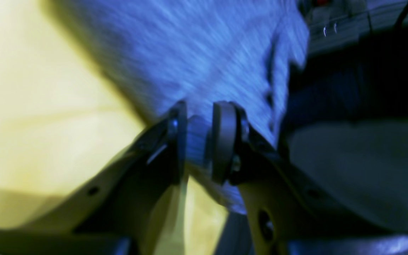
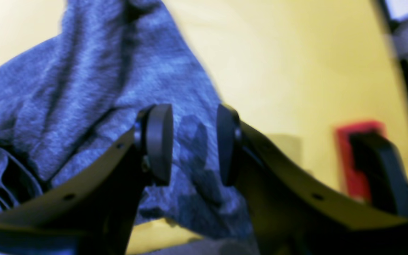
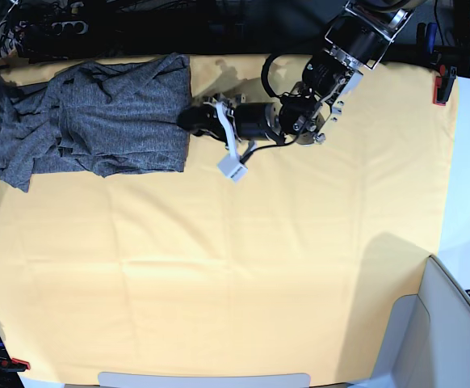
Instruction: Fold the T-shirt properly
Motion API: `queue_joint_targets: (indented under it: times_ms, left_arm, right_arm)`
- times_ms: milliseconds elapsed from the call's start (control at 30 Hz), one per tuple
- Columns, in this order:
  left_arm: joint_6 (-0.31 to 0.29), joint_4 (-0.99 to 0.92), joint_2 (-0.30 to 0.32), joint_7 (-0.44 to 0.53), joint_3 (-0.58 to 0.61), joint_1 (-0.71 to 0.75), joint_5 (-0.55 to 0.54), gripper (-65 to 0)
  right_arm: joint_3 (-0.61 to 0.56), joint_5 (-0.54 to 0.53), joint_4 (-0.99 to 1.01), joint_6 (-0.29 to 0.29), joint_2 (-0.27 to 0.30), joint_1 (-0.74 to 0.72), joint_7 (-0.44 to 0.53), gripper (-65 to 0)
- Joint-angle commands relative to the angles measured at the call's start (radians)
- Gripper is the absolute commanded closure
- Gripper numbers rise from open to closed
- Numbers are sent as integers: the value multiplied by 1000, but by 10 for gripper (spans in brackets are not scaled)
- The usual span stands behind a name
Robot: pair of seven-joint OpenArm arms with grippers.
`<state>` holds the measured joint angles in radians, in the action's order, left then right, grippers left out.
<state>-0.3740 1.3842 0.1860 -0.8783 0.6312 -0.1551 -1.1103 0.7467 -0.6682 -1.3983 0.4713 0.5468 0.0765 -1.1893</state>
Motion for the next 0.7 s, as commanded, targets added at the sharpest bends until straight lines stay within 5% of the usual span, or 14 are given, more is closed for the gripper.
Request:
queue_joint_targets:
  times_ms: [0, 167, 533, 667]
  left_arm:
    - [-7, 31, -1, 14, -20, -19, -23, -128]
    - [-7, 80, 2, 12, -53, -18, -23, -129]
    - [-7, 80, 2, 11, -60, -18, -23, -129]
    - [-7, 80, 2, 11, -60, -18, -23, -129]
  right_arm:
    - [10, -3, 14, 17, 52, -22, 16, -211]
    - [3, -3, 127, 103, 103, -79, 18, -211]
    - [-9, -2, 327, 111, 175, -137, 18, -211]
    - [-143, -2, 383, 111, 170, -156, 102, -211]
